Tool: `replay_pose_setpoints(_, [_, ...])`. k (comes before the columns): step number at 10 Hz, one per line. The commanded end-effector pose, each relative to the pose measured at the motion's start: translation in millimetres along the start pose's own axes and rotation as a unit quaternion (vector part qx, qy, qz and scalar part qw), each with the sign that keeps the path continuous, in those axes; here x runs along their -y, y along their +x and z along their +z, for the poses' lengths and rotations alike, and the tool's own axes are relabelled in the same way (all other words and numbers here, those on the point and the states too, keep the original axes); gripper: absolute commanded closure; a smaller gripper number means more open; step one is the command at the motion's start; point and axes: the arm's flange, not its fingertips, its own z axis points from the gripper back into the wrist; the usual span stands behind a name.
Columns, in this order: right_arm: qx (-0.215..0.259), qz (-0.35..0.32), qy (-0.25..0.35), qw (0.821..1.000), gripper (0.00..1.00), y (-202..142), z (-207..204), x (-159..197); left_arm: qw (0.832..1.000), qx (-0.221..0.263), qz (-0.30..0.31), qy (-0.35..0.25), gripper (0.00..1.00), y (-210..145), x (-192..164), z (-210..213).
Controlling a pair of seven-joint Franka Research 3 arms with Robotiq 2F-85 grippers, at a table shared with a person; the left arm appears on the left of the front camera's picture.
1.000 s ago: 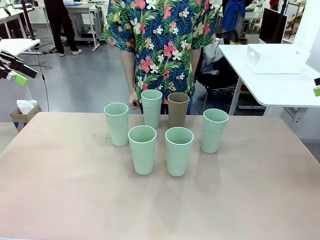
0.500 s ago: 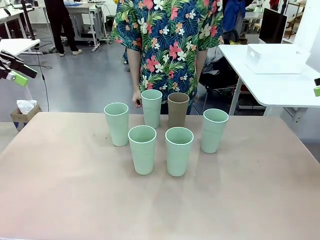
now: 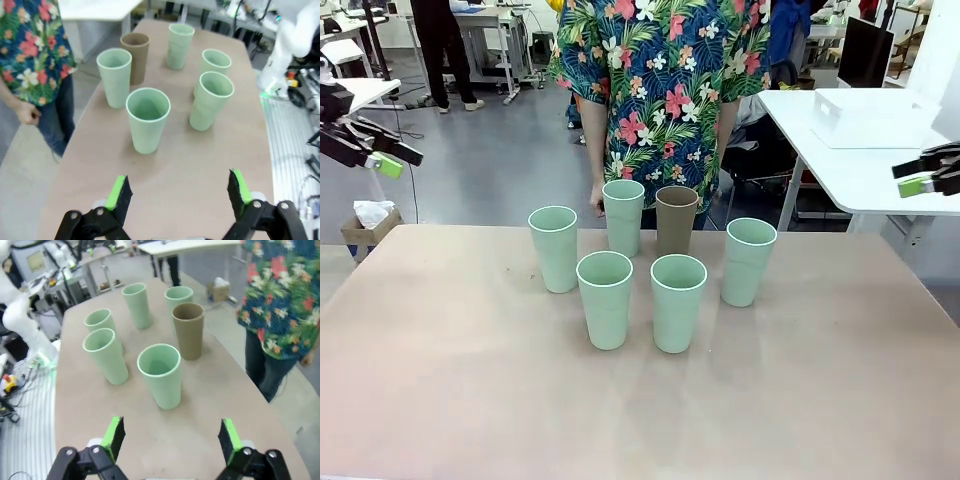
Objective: Stack the cups and store them in the basket.
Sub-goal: Pick up two Reusable plastic cups , one in each hand.
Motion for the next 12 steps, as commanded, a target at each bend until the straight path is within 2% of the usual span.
replay_pose_setpoints(1, [0.038, 0.029, 0.067, 0.997, 0.00, -11, -14, 25, 0.997, 0.054, -0.030, -0.035, 0.00, -11, -24, 4])
replay_pose_setpoints(3, [0.049, 0.070, 0.102, 0.991, 0.00, -36, -41, 39, 0.993, 0.088, -0.071, -0.022, 0.00, -41, -40, -10])
replay_pose_setpoints(6, [0.061, 0.120, 0.133, 0.982, 0.00, -70, -75, 47, 0.984, 0.127, -0.118, -0.029, 0.00, -91, -61, -56])
replay_pose_setpoints(8, [0.073, 0.112, 0.135, 0.982, 0.00, -87, -88, 47, 0.984, 0.145, -0.104, 0.007, 0.00, -100, -76, -76])
replay_pose_setpoints(9, [0.075, 0.096, 0.141, 0.982, 0.00, -88, -91, 52, 0.985, 0.145, -0.090, -0.020, 0.00, -95, -86, -82])
replay_pose_setpoints(10, [0.052, 0.104, 0.138, 0.984, 0.00, -87, -90, 44, 0.986, 0.129, -0.100, -0.018, 0.00, -106, -74, -73])
replay_pose_setpoints(12, [0.052, 0.104, 0.138, 0.984, 0.00, -87, -90, 44, 0.986, 0.129, -0.100, -0.018, 0.00, -106, -74, -73])
